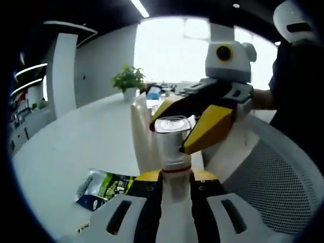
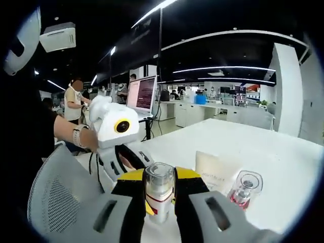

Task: Arrange the skincare products in the storage area until every visible bottle or jar stands upright without overlapping.

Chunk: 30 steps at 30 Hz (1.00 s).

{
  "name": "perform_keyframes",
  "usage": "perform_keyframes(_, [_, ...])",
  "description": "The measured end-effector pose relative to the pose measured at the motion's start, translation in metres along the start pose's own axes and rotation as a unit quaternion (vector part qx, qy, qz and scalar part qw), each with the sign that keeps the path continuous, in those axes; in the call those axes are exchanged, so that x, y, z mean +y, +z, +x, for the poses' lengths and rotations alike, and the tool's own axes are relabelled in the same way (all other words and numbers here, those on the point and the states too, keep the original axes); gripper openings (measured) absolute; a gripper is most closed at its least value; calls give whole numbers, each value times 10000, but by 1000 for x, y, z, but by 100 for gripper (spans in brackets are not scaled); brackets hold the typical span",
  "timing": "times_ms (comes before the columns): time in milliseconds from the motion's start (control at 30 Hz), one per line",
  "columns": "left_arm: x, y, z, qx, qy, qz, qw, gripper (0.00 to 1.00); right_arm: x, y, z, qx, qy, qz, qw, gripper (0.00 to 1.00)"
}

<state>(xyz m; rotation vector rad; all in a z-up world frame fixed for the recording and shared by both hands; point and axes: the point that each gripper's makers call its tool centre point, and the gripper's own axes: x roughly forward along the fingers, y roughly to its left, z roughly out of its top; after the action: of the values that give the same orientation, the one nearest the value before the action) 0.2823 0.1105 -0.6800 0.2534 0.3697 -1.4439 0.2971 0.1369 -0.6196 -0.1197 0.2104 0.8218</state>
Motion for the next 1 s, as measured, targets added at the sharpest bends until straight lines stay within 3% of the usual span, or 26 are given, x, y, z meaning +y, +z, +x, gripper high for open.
perform_keyframes(200, [1, -9, -1, 286, 179, 169, 9993, 17, 0, -9, 0, 219, -10, -64, 9997, 20])
perform_keyframes(400, [-1, -10, 1, 278, 62, 124, 9995, 16, -2, -11, -3, 500, 91, -130, 9986, 21])
perform_keyframes(500, [0, -16, 7, 368, 11, 279, 9989, 16, -1, -20, -7, 903, 341, -82, 9953, 21])
perform_keyframes(600, [-2, -19, 14, 400, -51, 230, 9989, 16, -4, -26, -7, 1023, 389, -118, 9939, 21])
perform_keyframes(1000, [0, -32, 33, 475, -221, 257, 9983, 16, -8, -46, -9, 1377, 191, -201, 9901, 21])
